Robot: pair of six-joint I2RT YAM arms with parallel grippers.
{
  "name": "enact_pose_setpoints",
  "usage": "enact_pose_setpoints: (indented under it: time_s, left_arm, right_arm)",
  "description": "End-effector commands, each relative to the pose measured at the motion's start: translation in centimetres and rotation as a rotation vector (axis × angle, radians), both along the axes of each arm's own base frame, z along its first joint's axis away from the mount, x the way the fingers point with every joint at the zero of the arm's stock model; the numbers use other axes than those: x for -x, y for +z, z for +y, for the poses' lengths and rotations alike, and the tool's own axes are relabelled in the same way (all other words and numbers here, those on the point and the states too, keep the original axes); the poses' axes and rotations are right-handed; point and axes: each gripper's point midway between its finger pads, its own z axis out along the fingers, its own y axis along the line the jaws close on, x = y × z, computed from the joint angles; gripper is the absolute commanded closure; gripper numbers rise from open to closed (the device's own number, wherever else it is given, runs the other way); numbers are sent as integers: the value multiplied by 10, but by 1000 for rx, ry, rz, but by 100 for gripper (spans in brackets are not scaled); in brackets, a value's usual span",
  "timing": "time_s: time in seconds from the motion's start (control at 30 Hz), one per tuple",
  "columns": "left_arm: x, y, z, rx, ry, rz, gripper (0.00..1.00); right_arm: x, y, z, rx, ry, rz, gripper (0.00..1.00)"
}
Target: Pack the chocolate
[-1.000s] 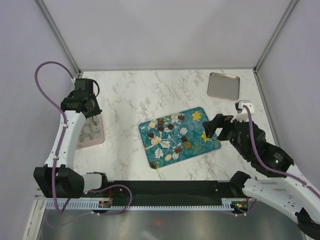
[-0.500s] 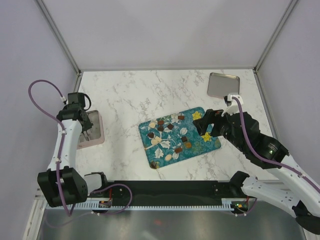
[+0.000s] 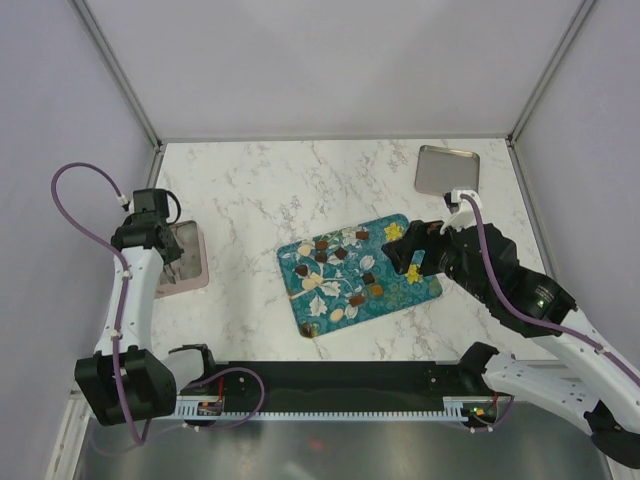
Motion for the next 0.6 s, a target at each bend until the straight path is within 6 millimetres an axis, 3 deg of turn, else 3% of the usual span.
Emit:
enact_pose_setpoints:
  time_s: [0.0,0.57]
  left_arm:
    - [2,4,8,-28,62,-40,69]
    - [-2,4,14,-50,76,-20,60]
  right_arm:
    - [3,19,-1,-53,4,-41,7]
    - [6,26,-6,-64,-5,-56,8]
